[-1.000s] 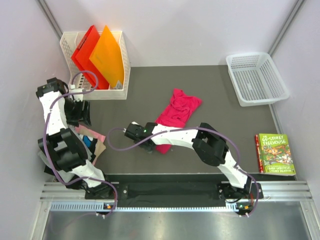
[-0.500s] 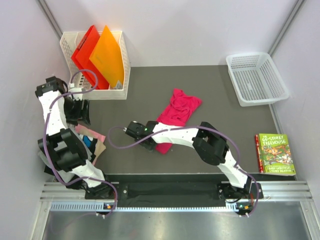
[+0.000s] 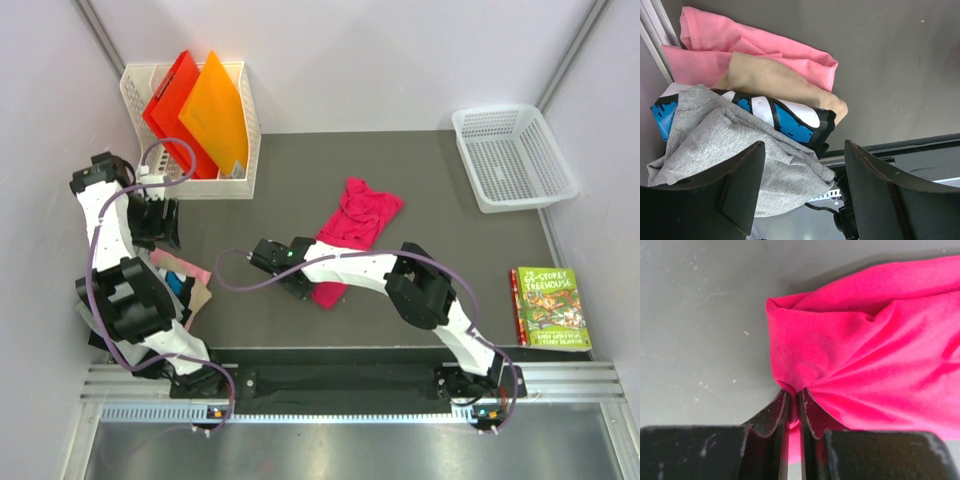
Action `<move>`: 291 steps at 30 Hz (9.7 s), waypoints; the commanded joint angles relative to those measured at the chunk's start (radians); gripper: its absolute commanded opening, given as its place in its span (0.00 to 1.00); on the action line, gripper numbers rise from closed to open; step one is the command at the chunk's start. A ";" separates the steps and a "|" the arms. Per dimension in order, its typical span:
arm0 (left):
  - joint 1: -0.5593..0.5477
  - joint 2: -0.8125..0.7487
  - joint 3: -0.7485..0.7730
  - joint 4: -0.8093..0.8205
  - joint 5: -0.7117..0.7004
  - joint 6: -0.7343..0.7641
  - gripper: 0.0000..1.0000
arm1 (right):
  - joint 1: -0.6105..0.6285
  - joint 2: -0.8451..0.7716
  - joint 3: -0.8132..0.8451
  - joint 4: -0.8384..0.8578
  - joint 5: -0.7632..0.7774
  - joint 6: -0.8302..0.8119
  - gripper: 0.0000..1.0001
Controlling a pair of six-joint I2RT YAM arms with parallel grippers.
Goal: Fold and stack the t-shirts
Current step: Grab one side of the 2/3 rectangular tshirt with right arm, then fold the long partially folded tshirt into a neat square, then smooth out wrinkles on the folded tshirt, then put the neatly folded tshirt into the corner of the board with the left arm
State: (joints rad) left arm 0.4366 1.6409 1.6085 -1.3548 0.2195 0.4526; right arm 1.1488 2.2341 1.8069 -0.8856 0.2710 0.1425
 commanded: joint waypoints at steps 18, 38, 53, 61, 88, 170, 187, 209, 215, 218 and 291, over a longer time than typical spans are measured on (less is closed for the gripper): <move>-0.001 -0.023 0.091 -0.102 0.035 0.077 0.70 | 0.204 -0.140 0.340 -0.302 -0.265 0.074 0.00; -0.001 0.076 0.217 -0.142 0.063 0.040 0.69 | -0.079 -0.340 0.164 -0.182 -0.386 0.065 0.00; -0.004 0.126 0.229 -0.148 0.083 0.011 0.69 | -0.322 -0.197 0.134 -0.107 -0.408 -0.055 0.00; -0.013 0.131 0.225 -0.152 0.089 0.014 0.69 | -0.419 -0.108 0.065 -0.052 -0.411 -0.050 0.00; -0.027 0.065 0.123 -0.152 0.101 0.089 0.69 | -0.594 -0.389 -0.358 0.589 -1.147 0.618 0.58; -0.029 -0.067 0.073 -0.152 -0.023 0.109 0.70 | -0.396 0.119 -0.302 0.554 -1.351 0.459 0.47; -0.117 0.019 0.105 -0.122 0.052 0.078 0.70 | -0.549 -0.389 -0.450 0.465 -1.245 0.448 0.53; -0.625 0.368 0.344 0.048 0.069 -0.107 0.99 | -0.664 -0.324 -0.624 0.695 -1.242 0.554 0.45; -0.687 0.568 0.485 0.029 0.153 -0.146 0.99 | -0.670 -0.605 -0.685 0.694 -1.202 0.609 0.49; -0.708 0.655 0.547 0.033 0.204 -0.150 0.99 | -0.666 -0.735 -0.777 0.798 -1.181 0.672 0.51; -0.998 0.821 0.225 0.401 0.000 -0.296 0.00 | -0.578 -0.840 -1.008 1.005 -1.245 0.698 0.45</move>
State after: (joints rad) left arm -0.5316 2.3604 1.8935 -1.2991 0.3519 0.1127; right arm 0.5732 1.4490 0.7784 0.1200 -0.9539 0.8845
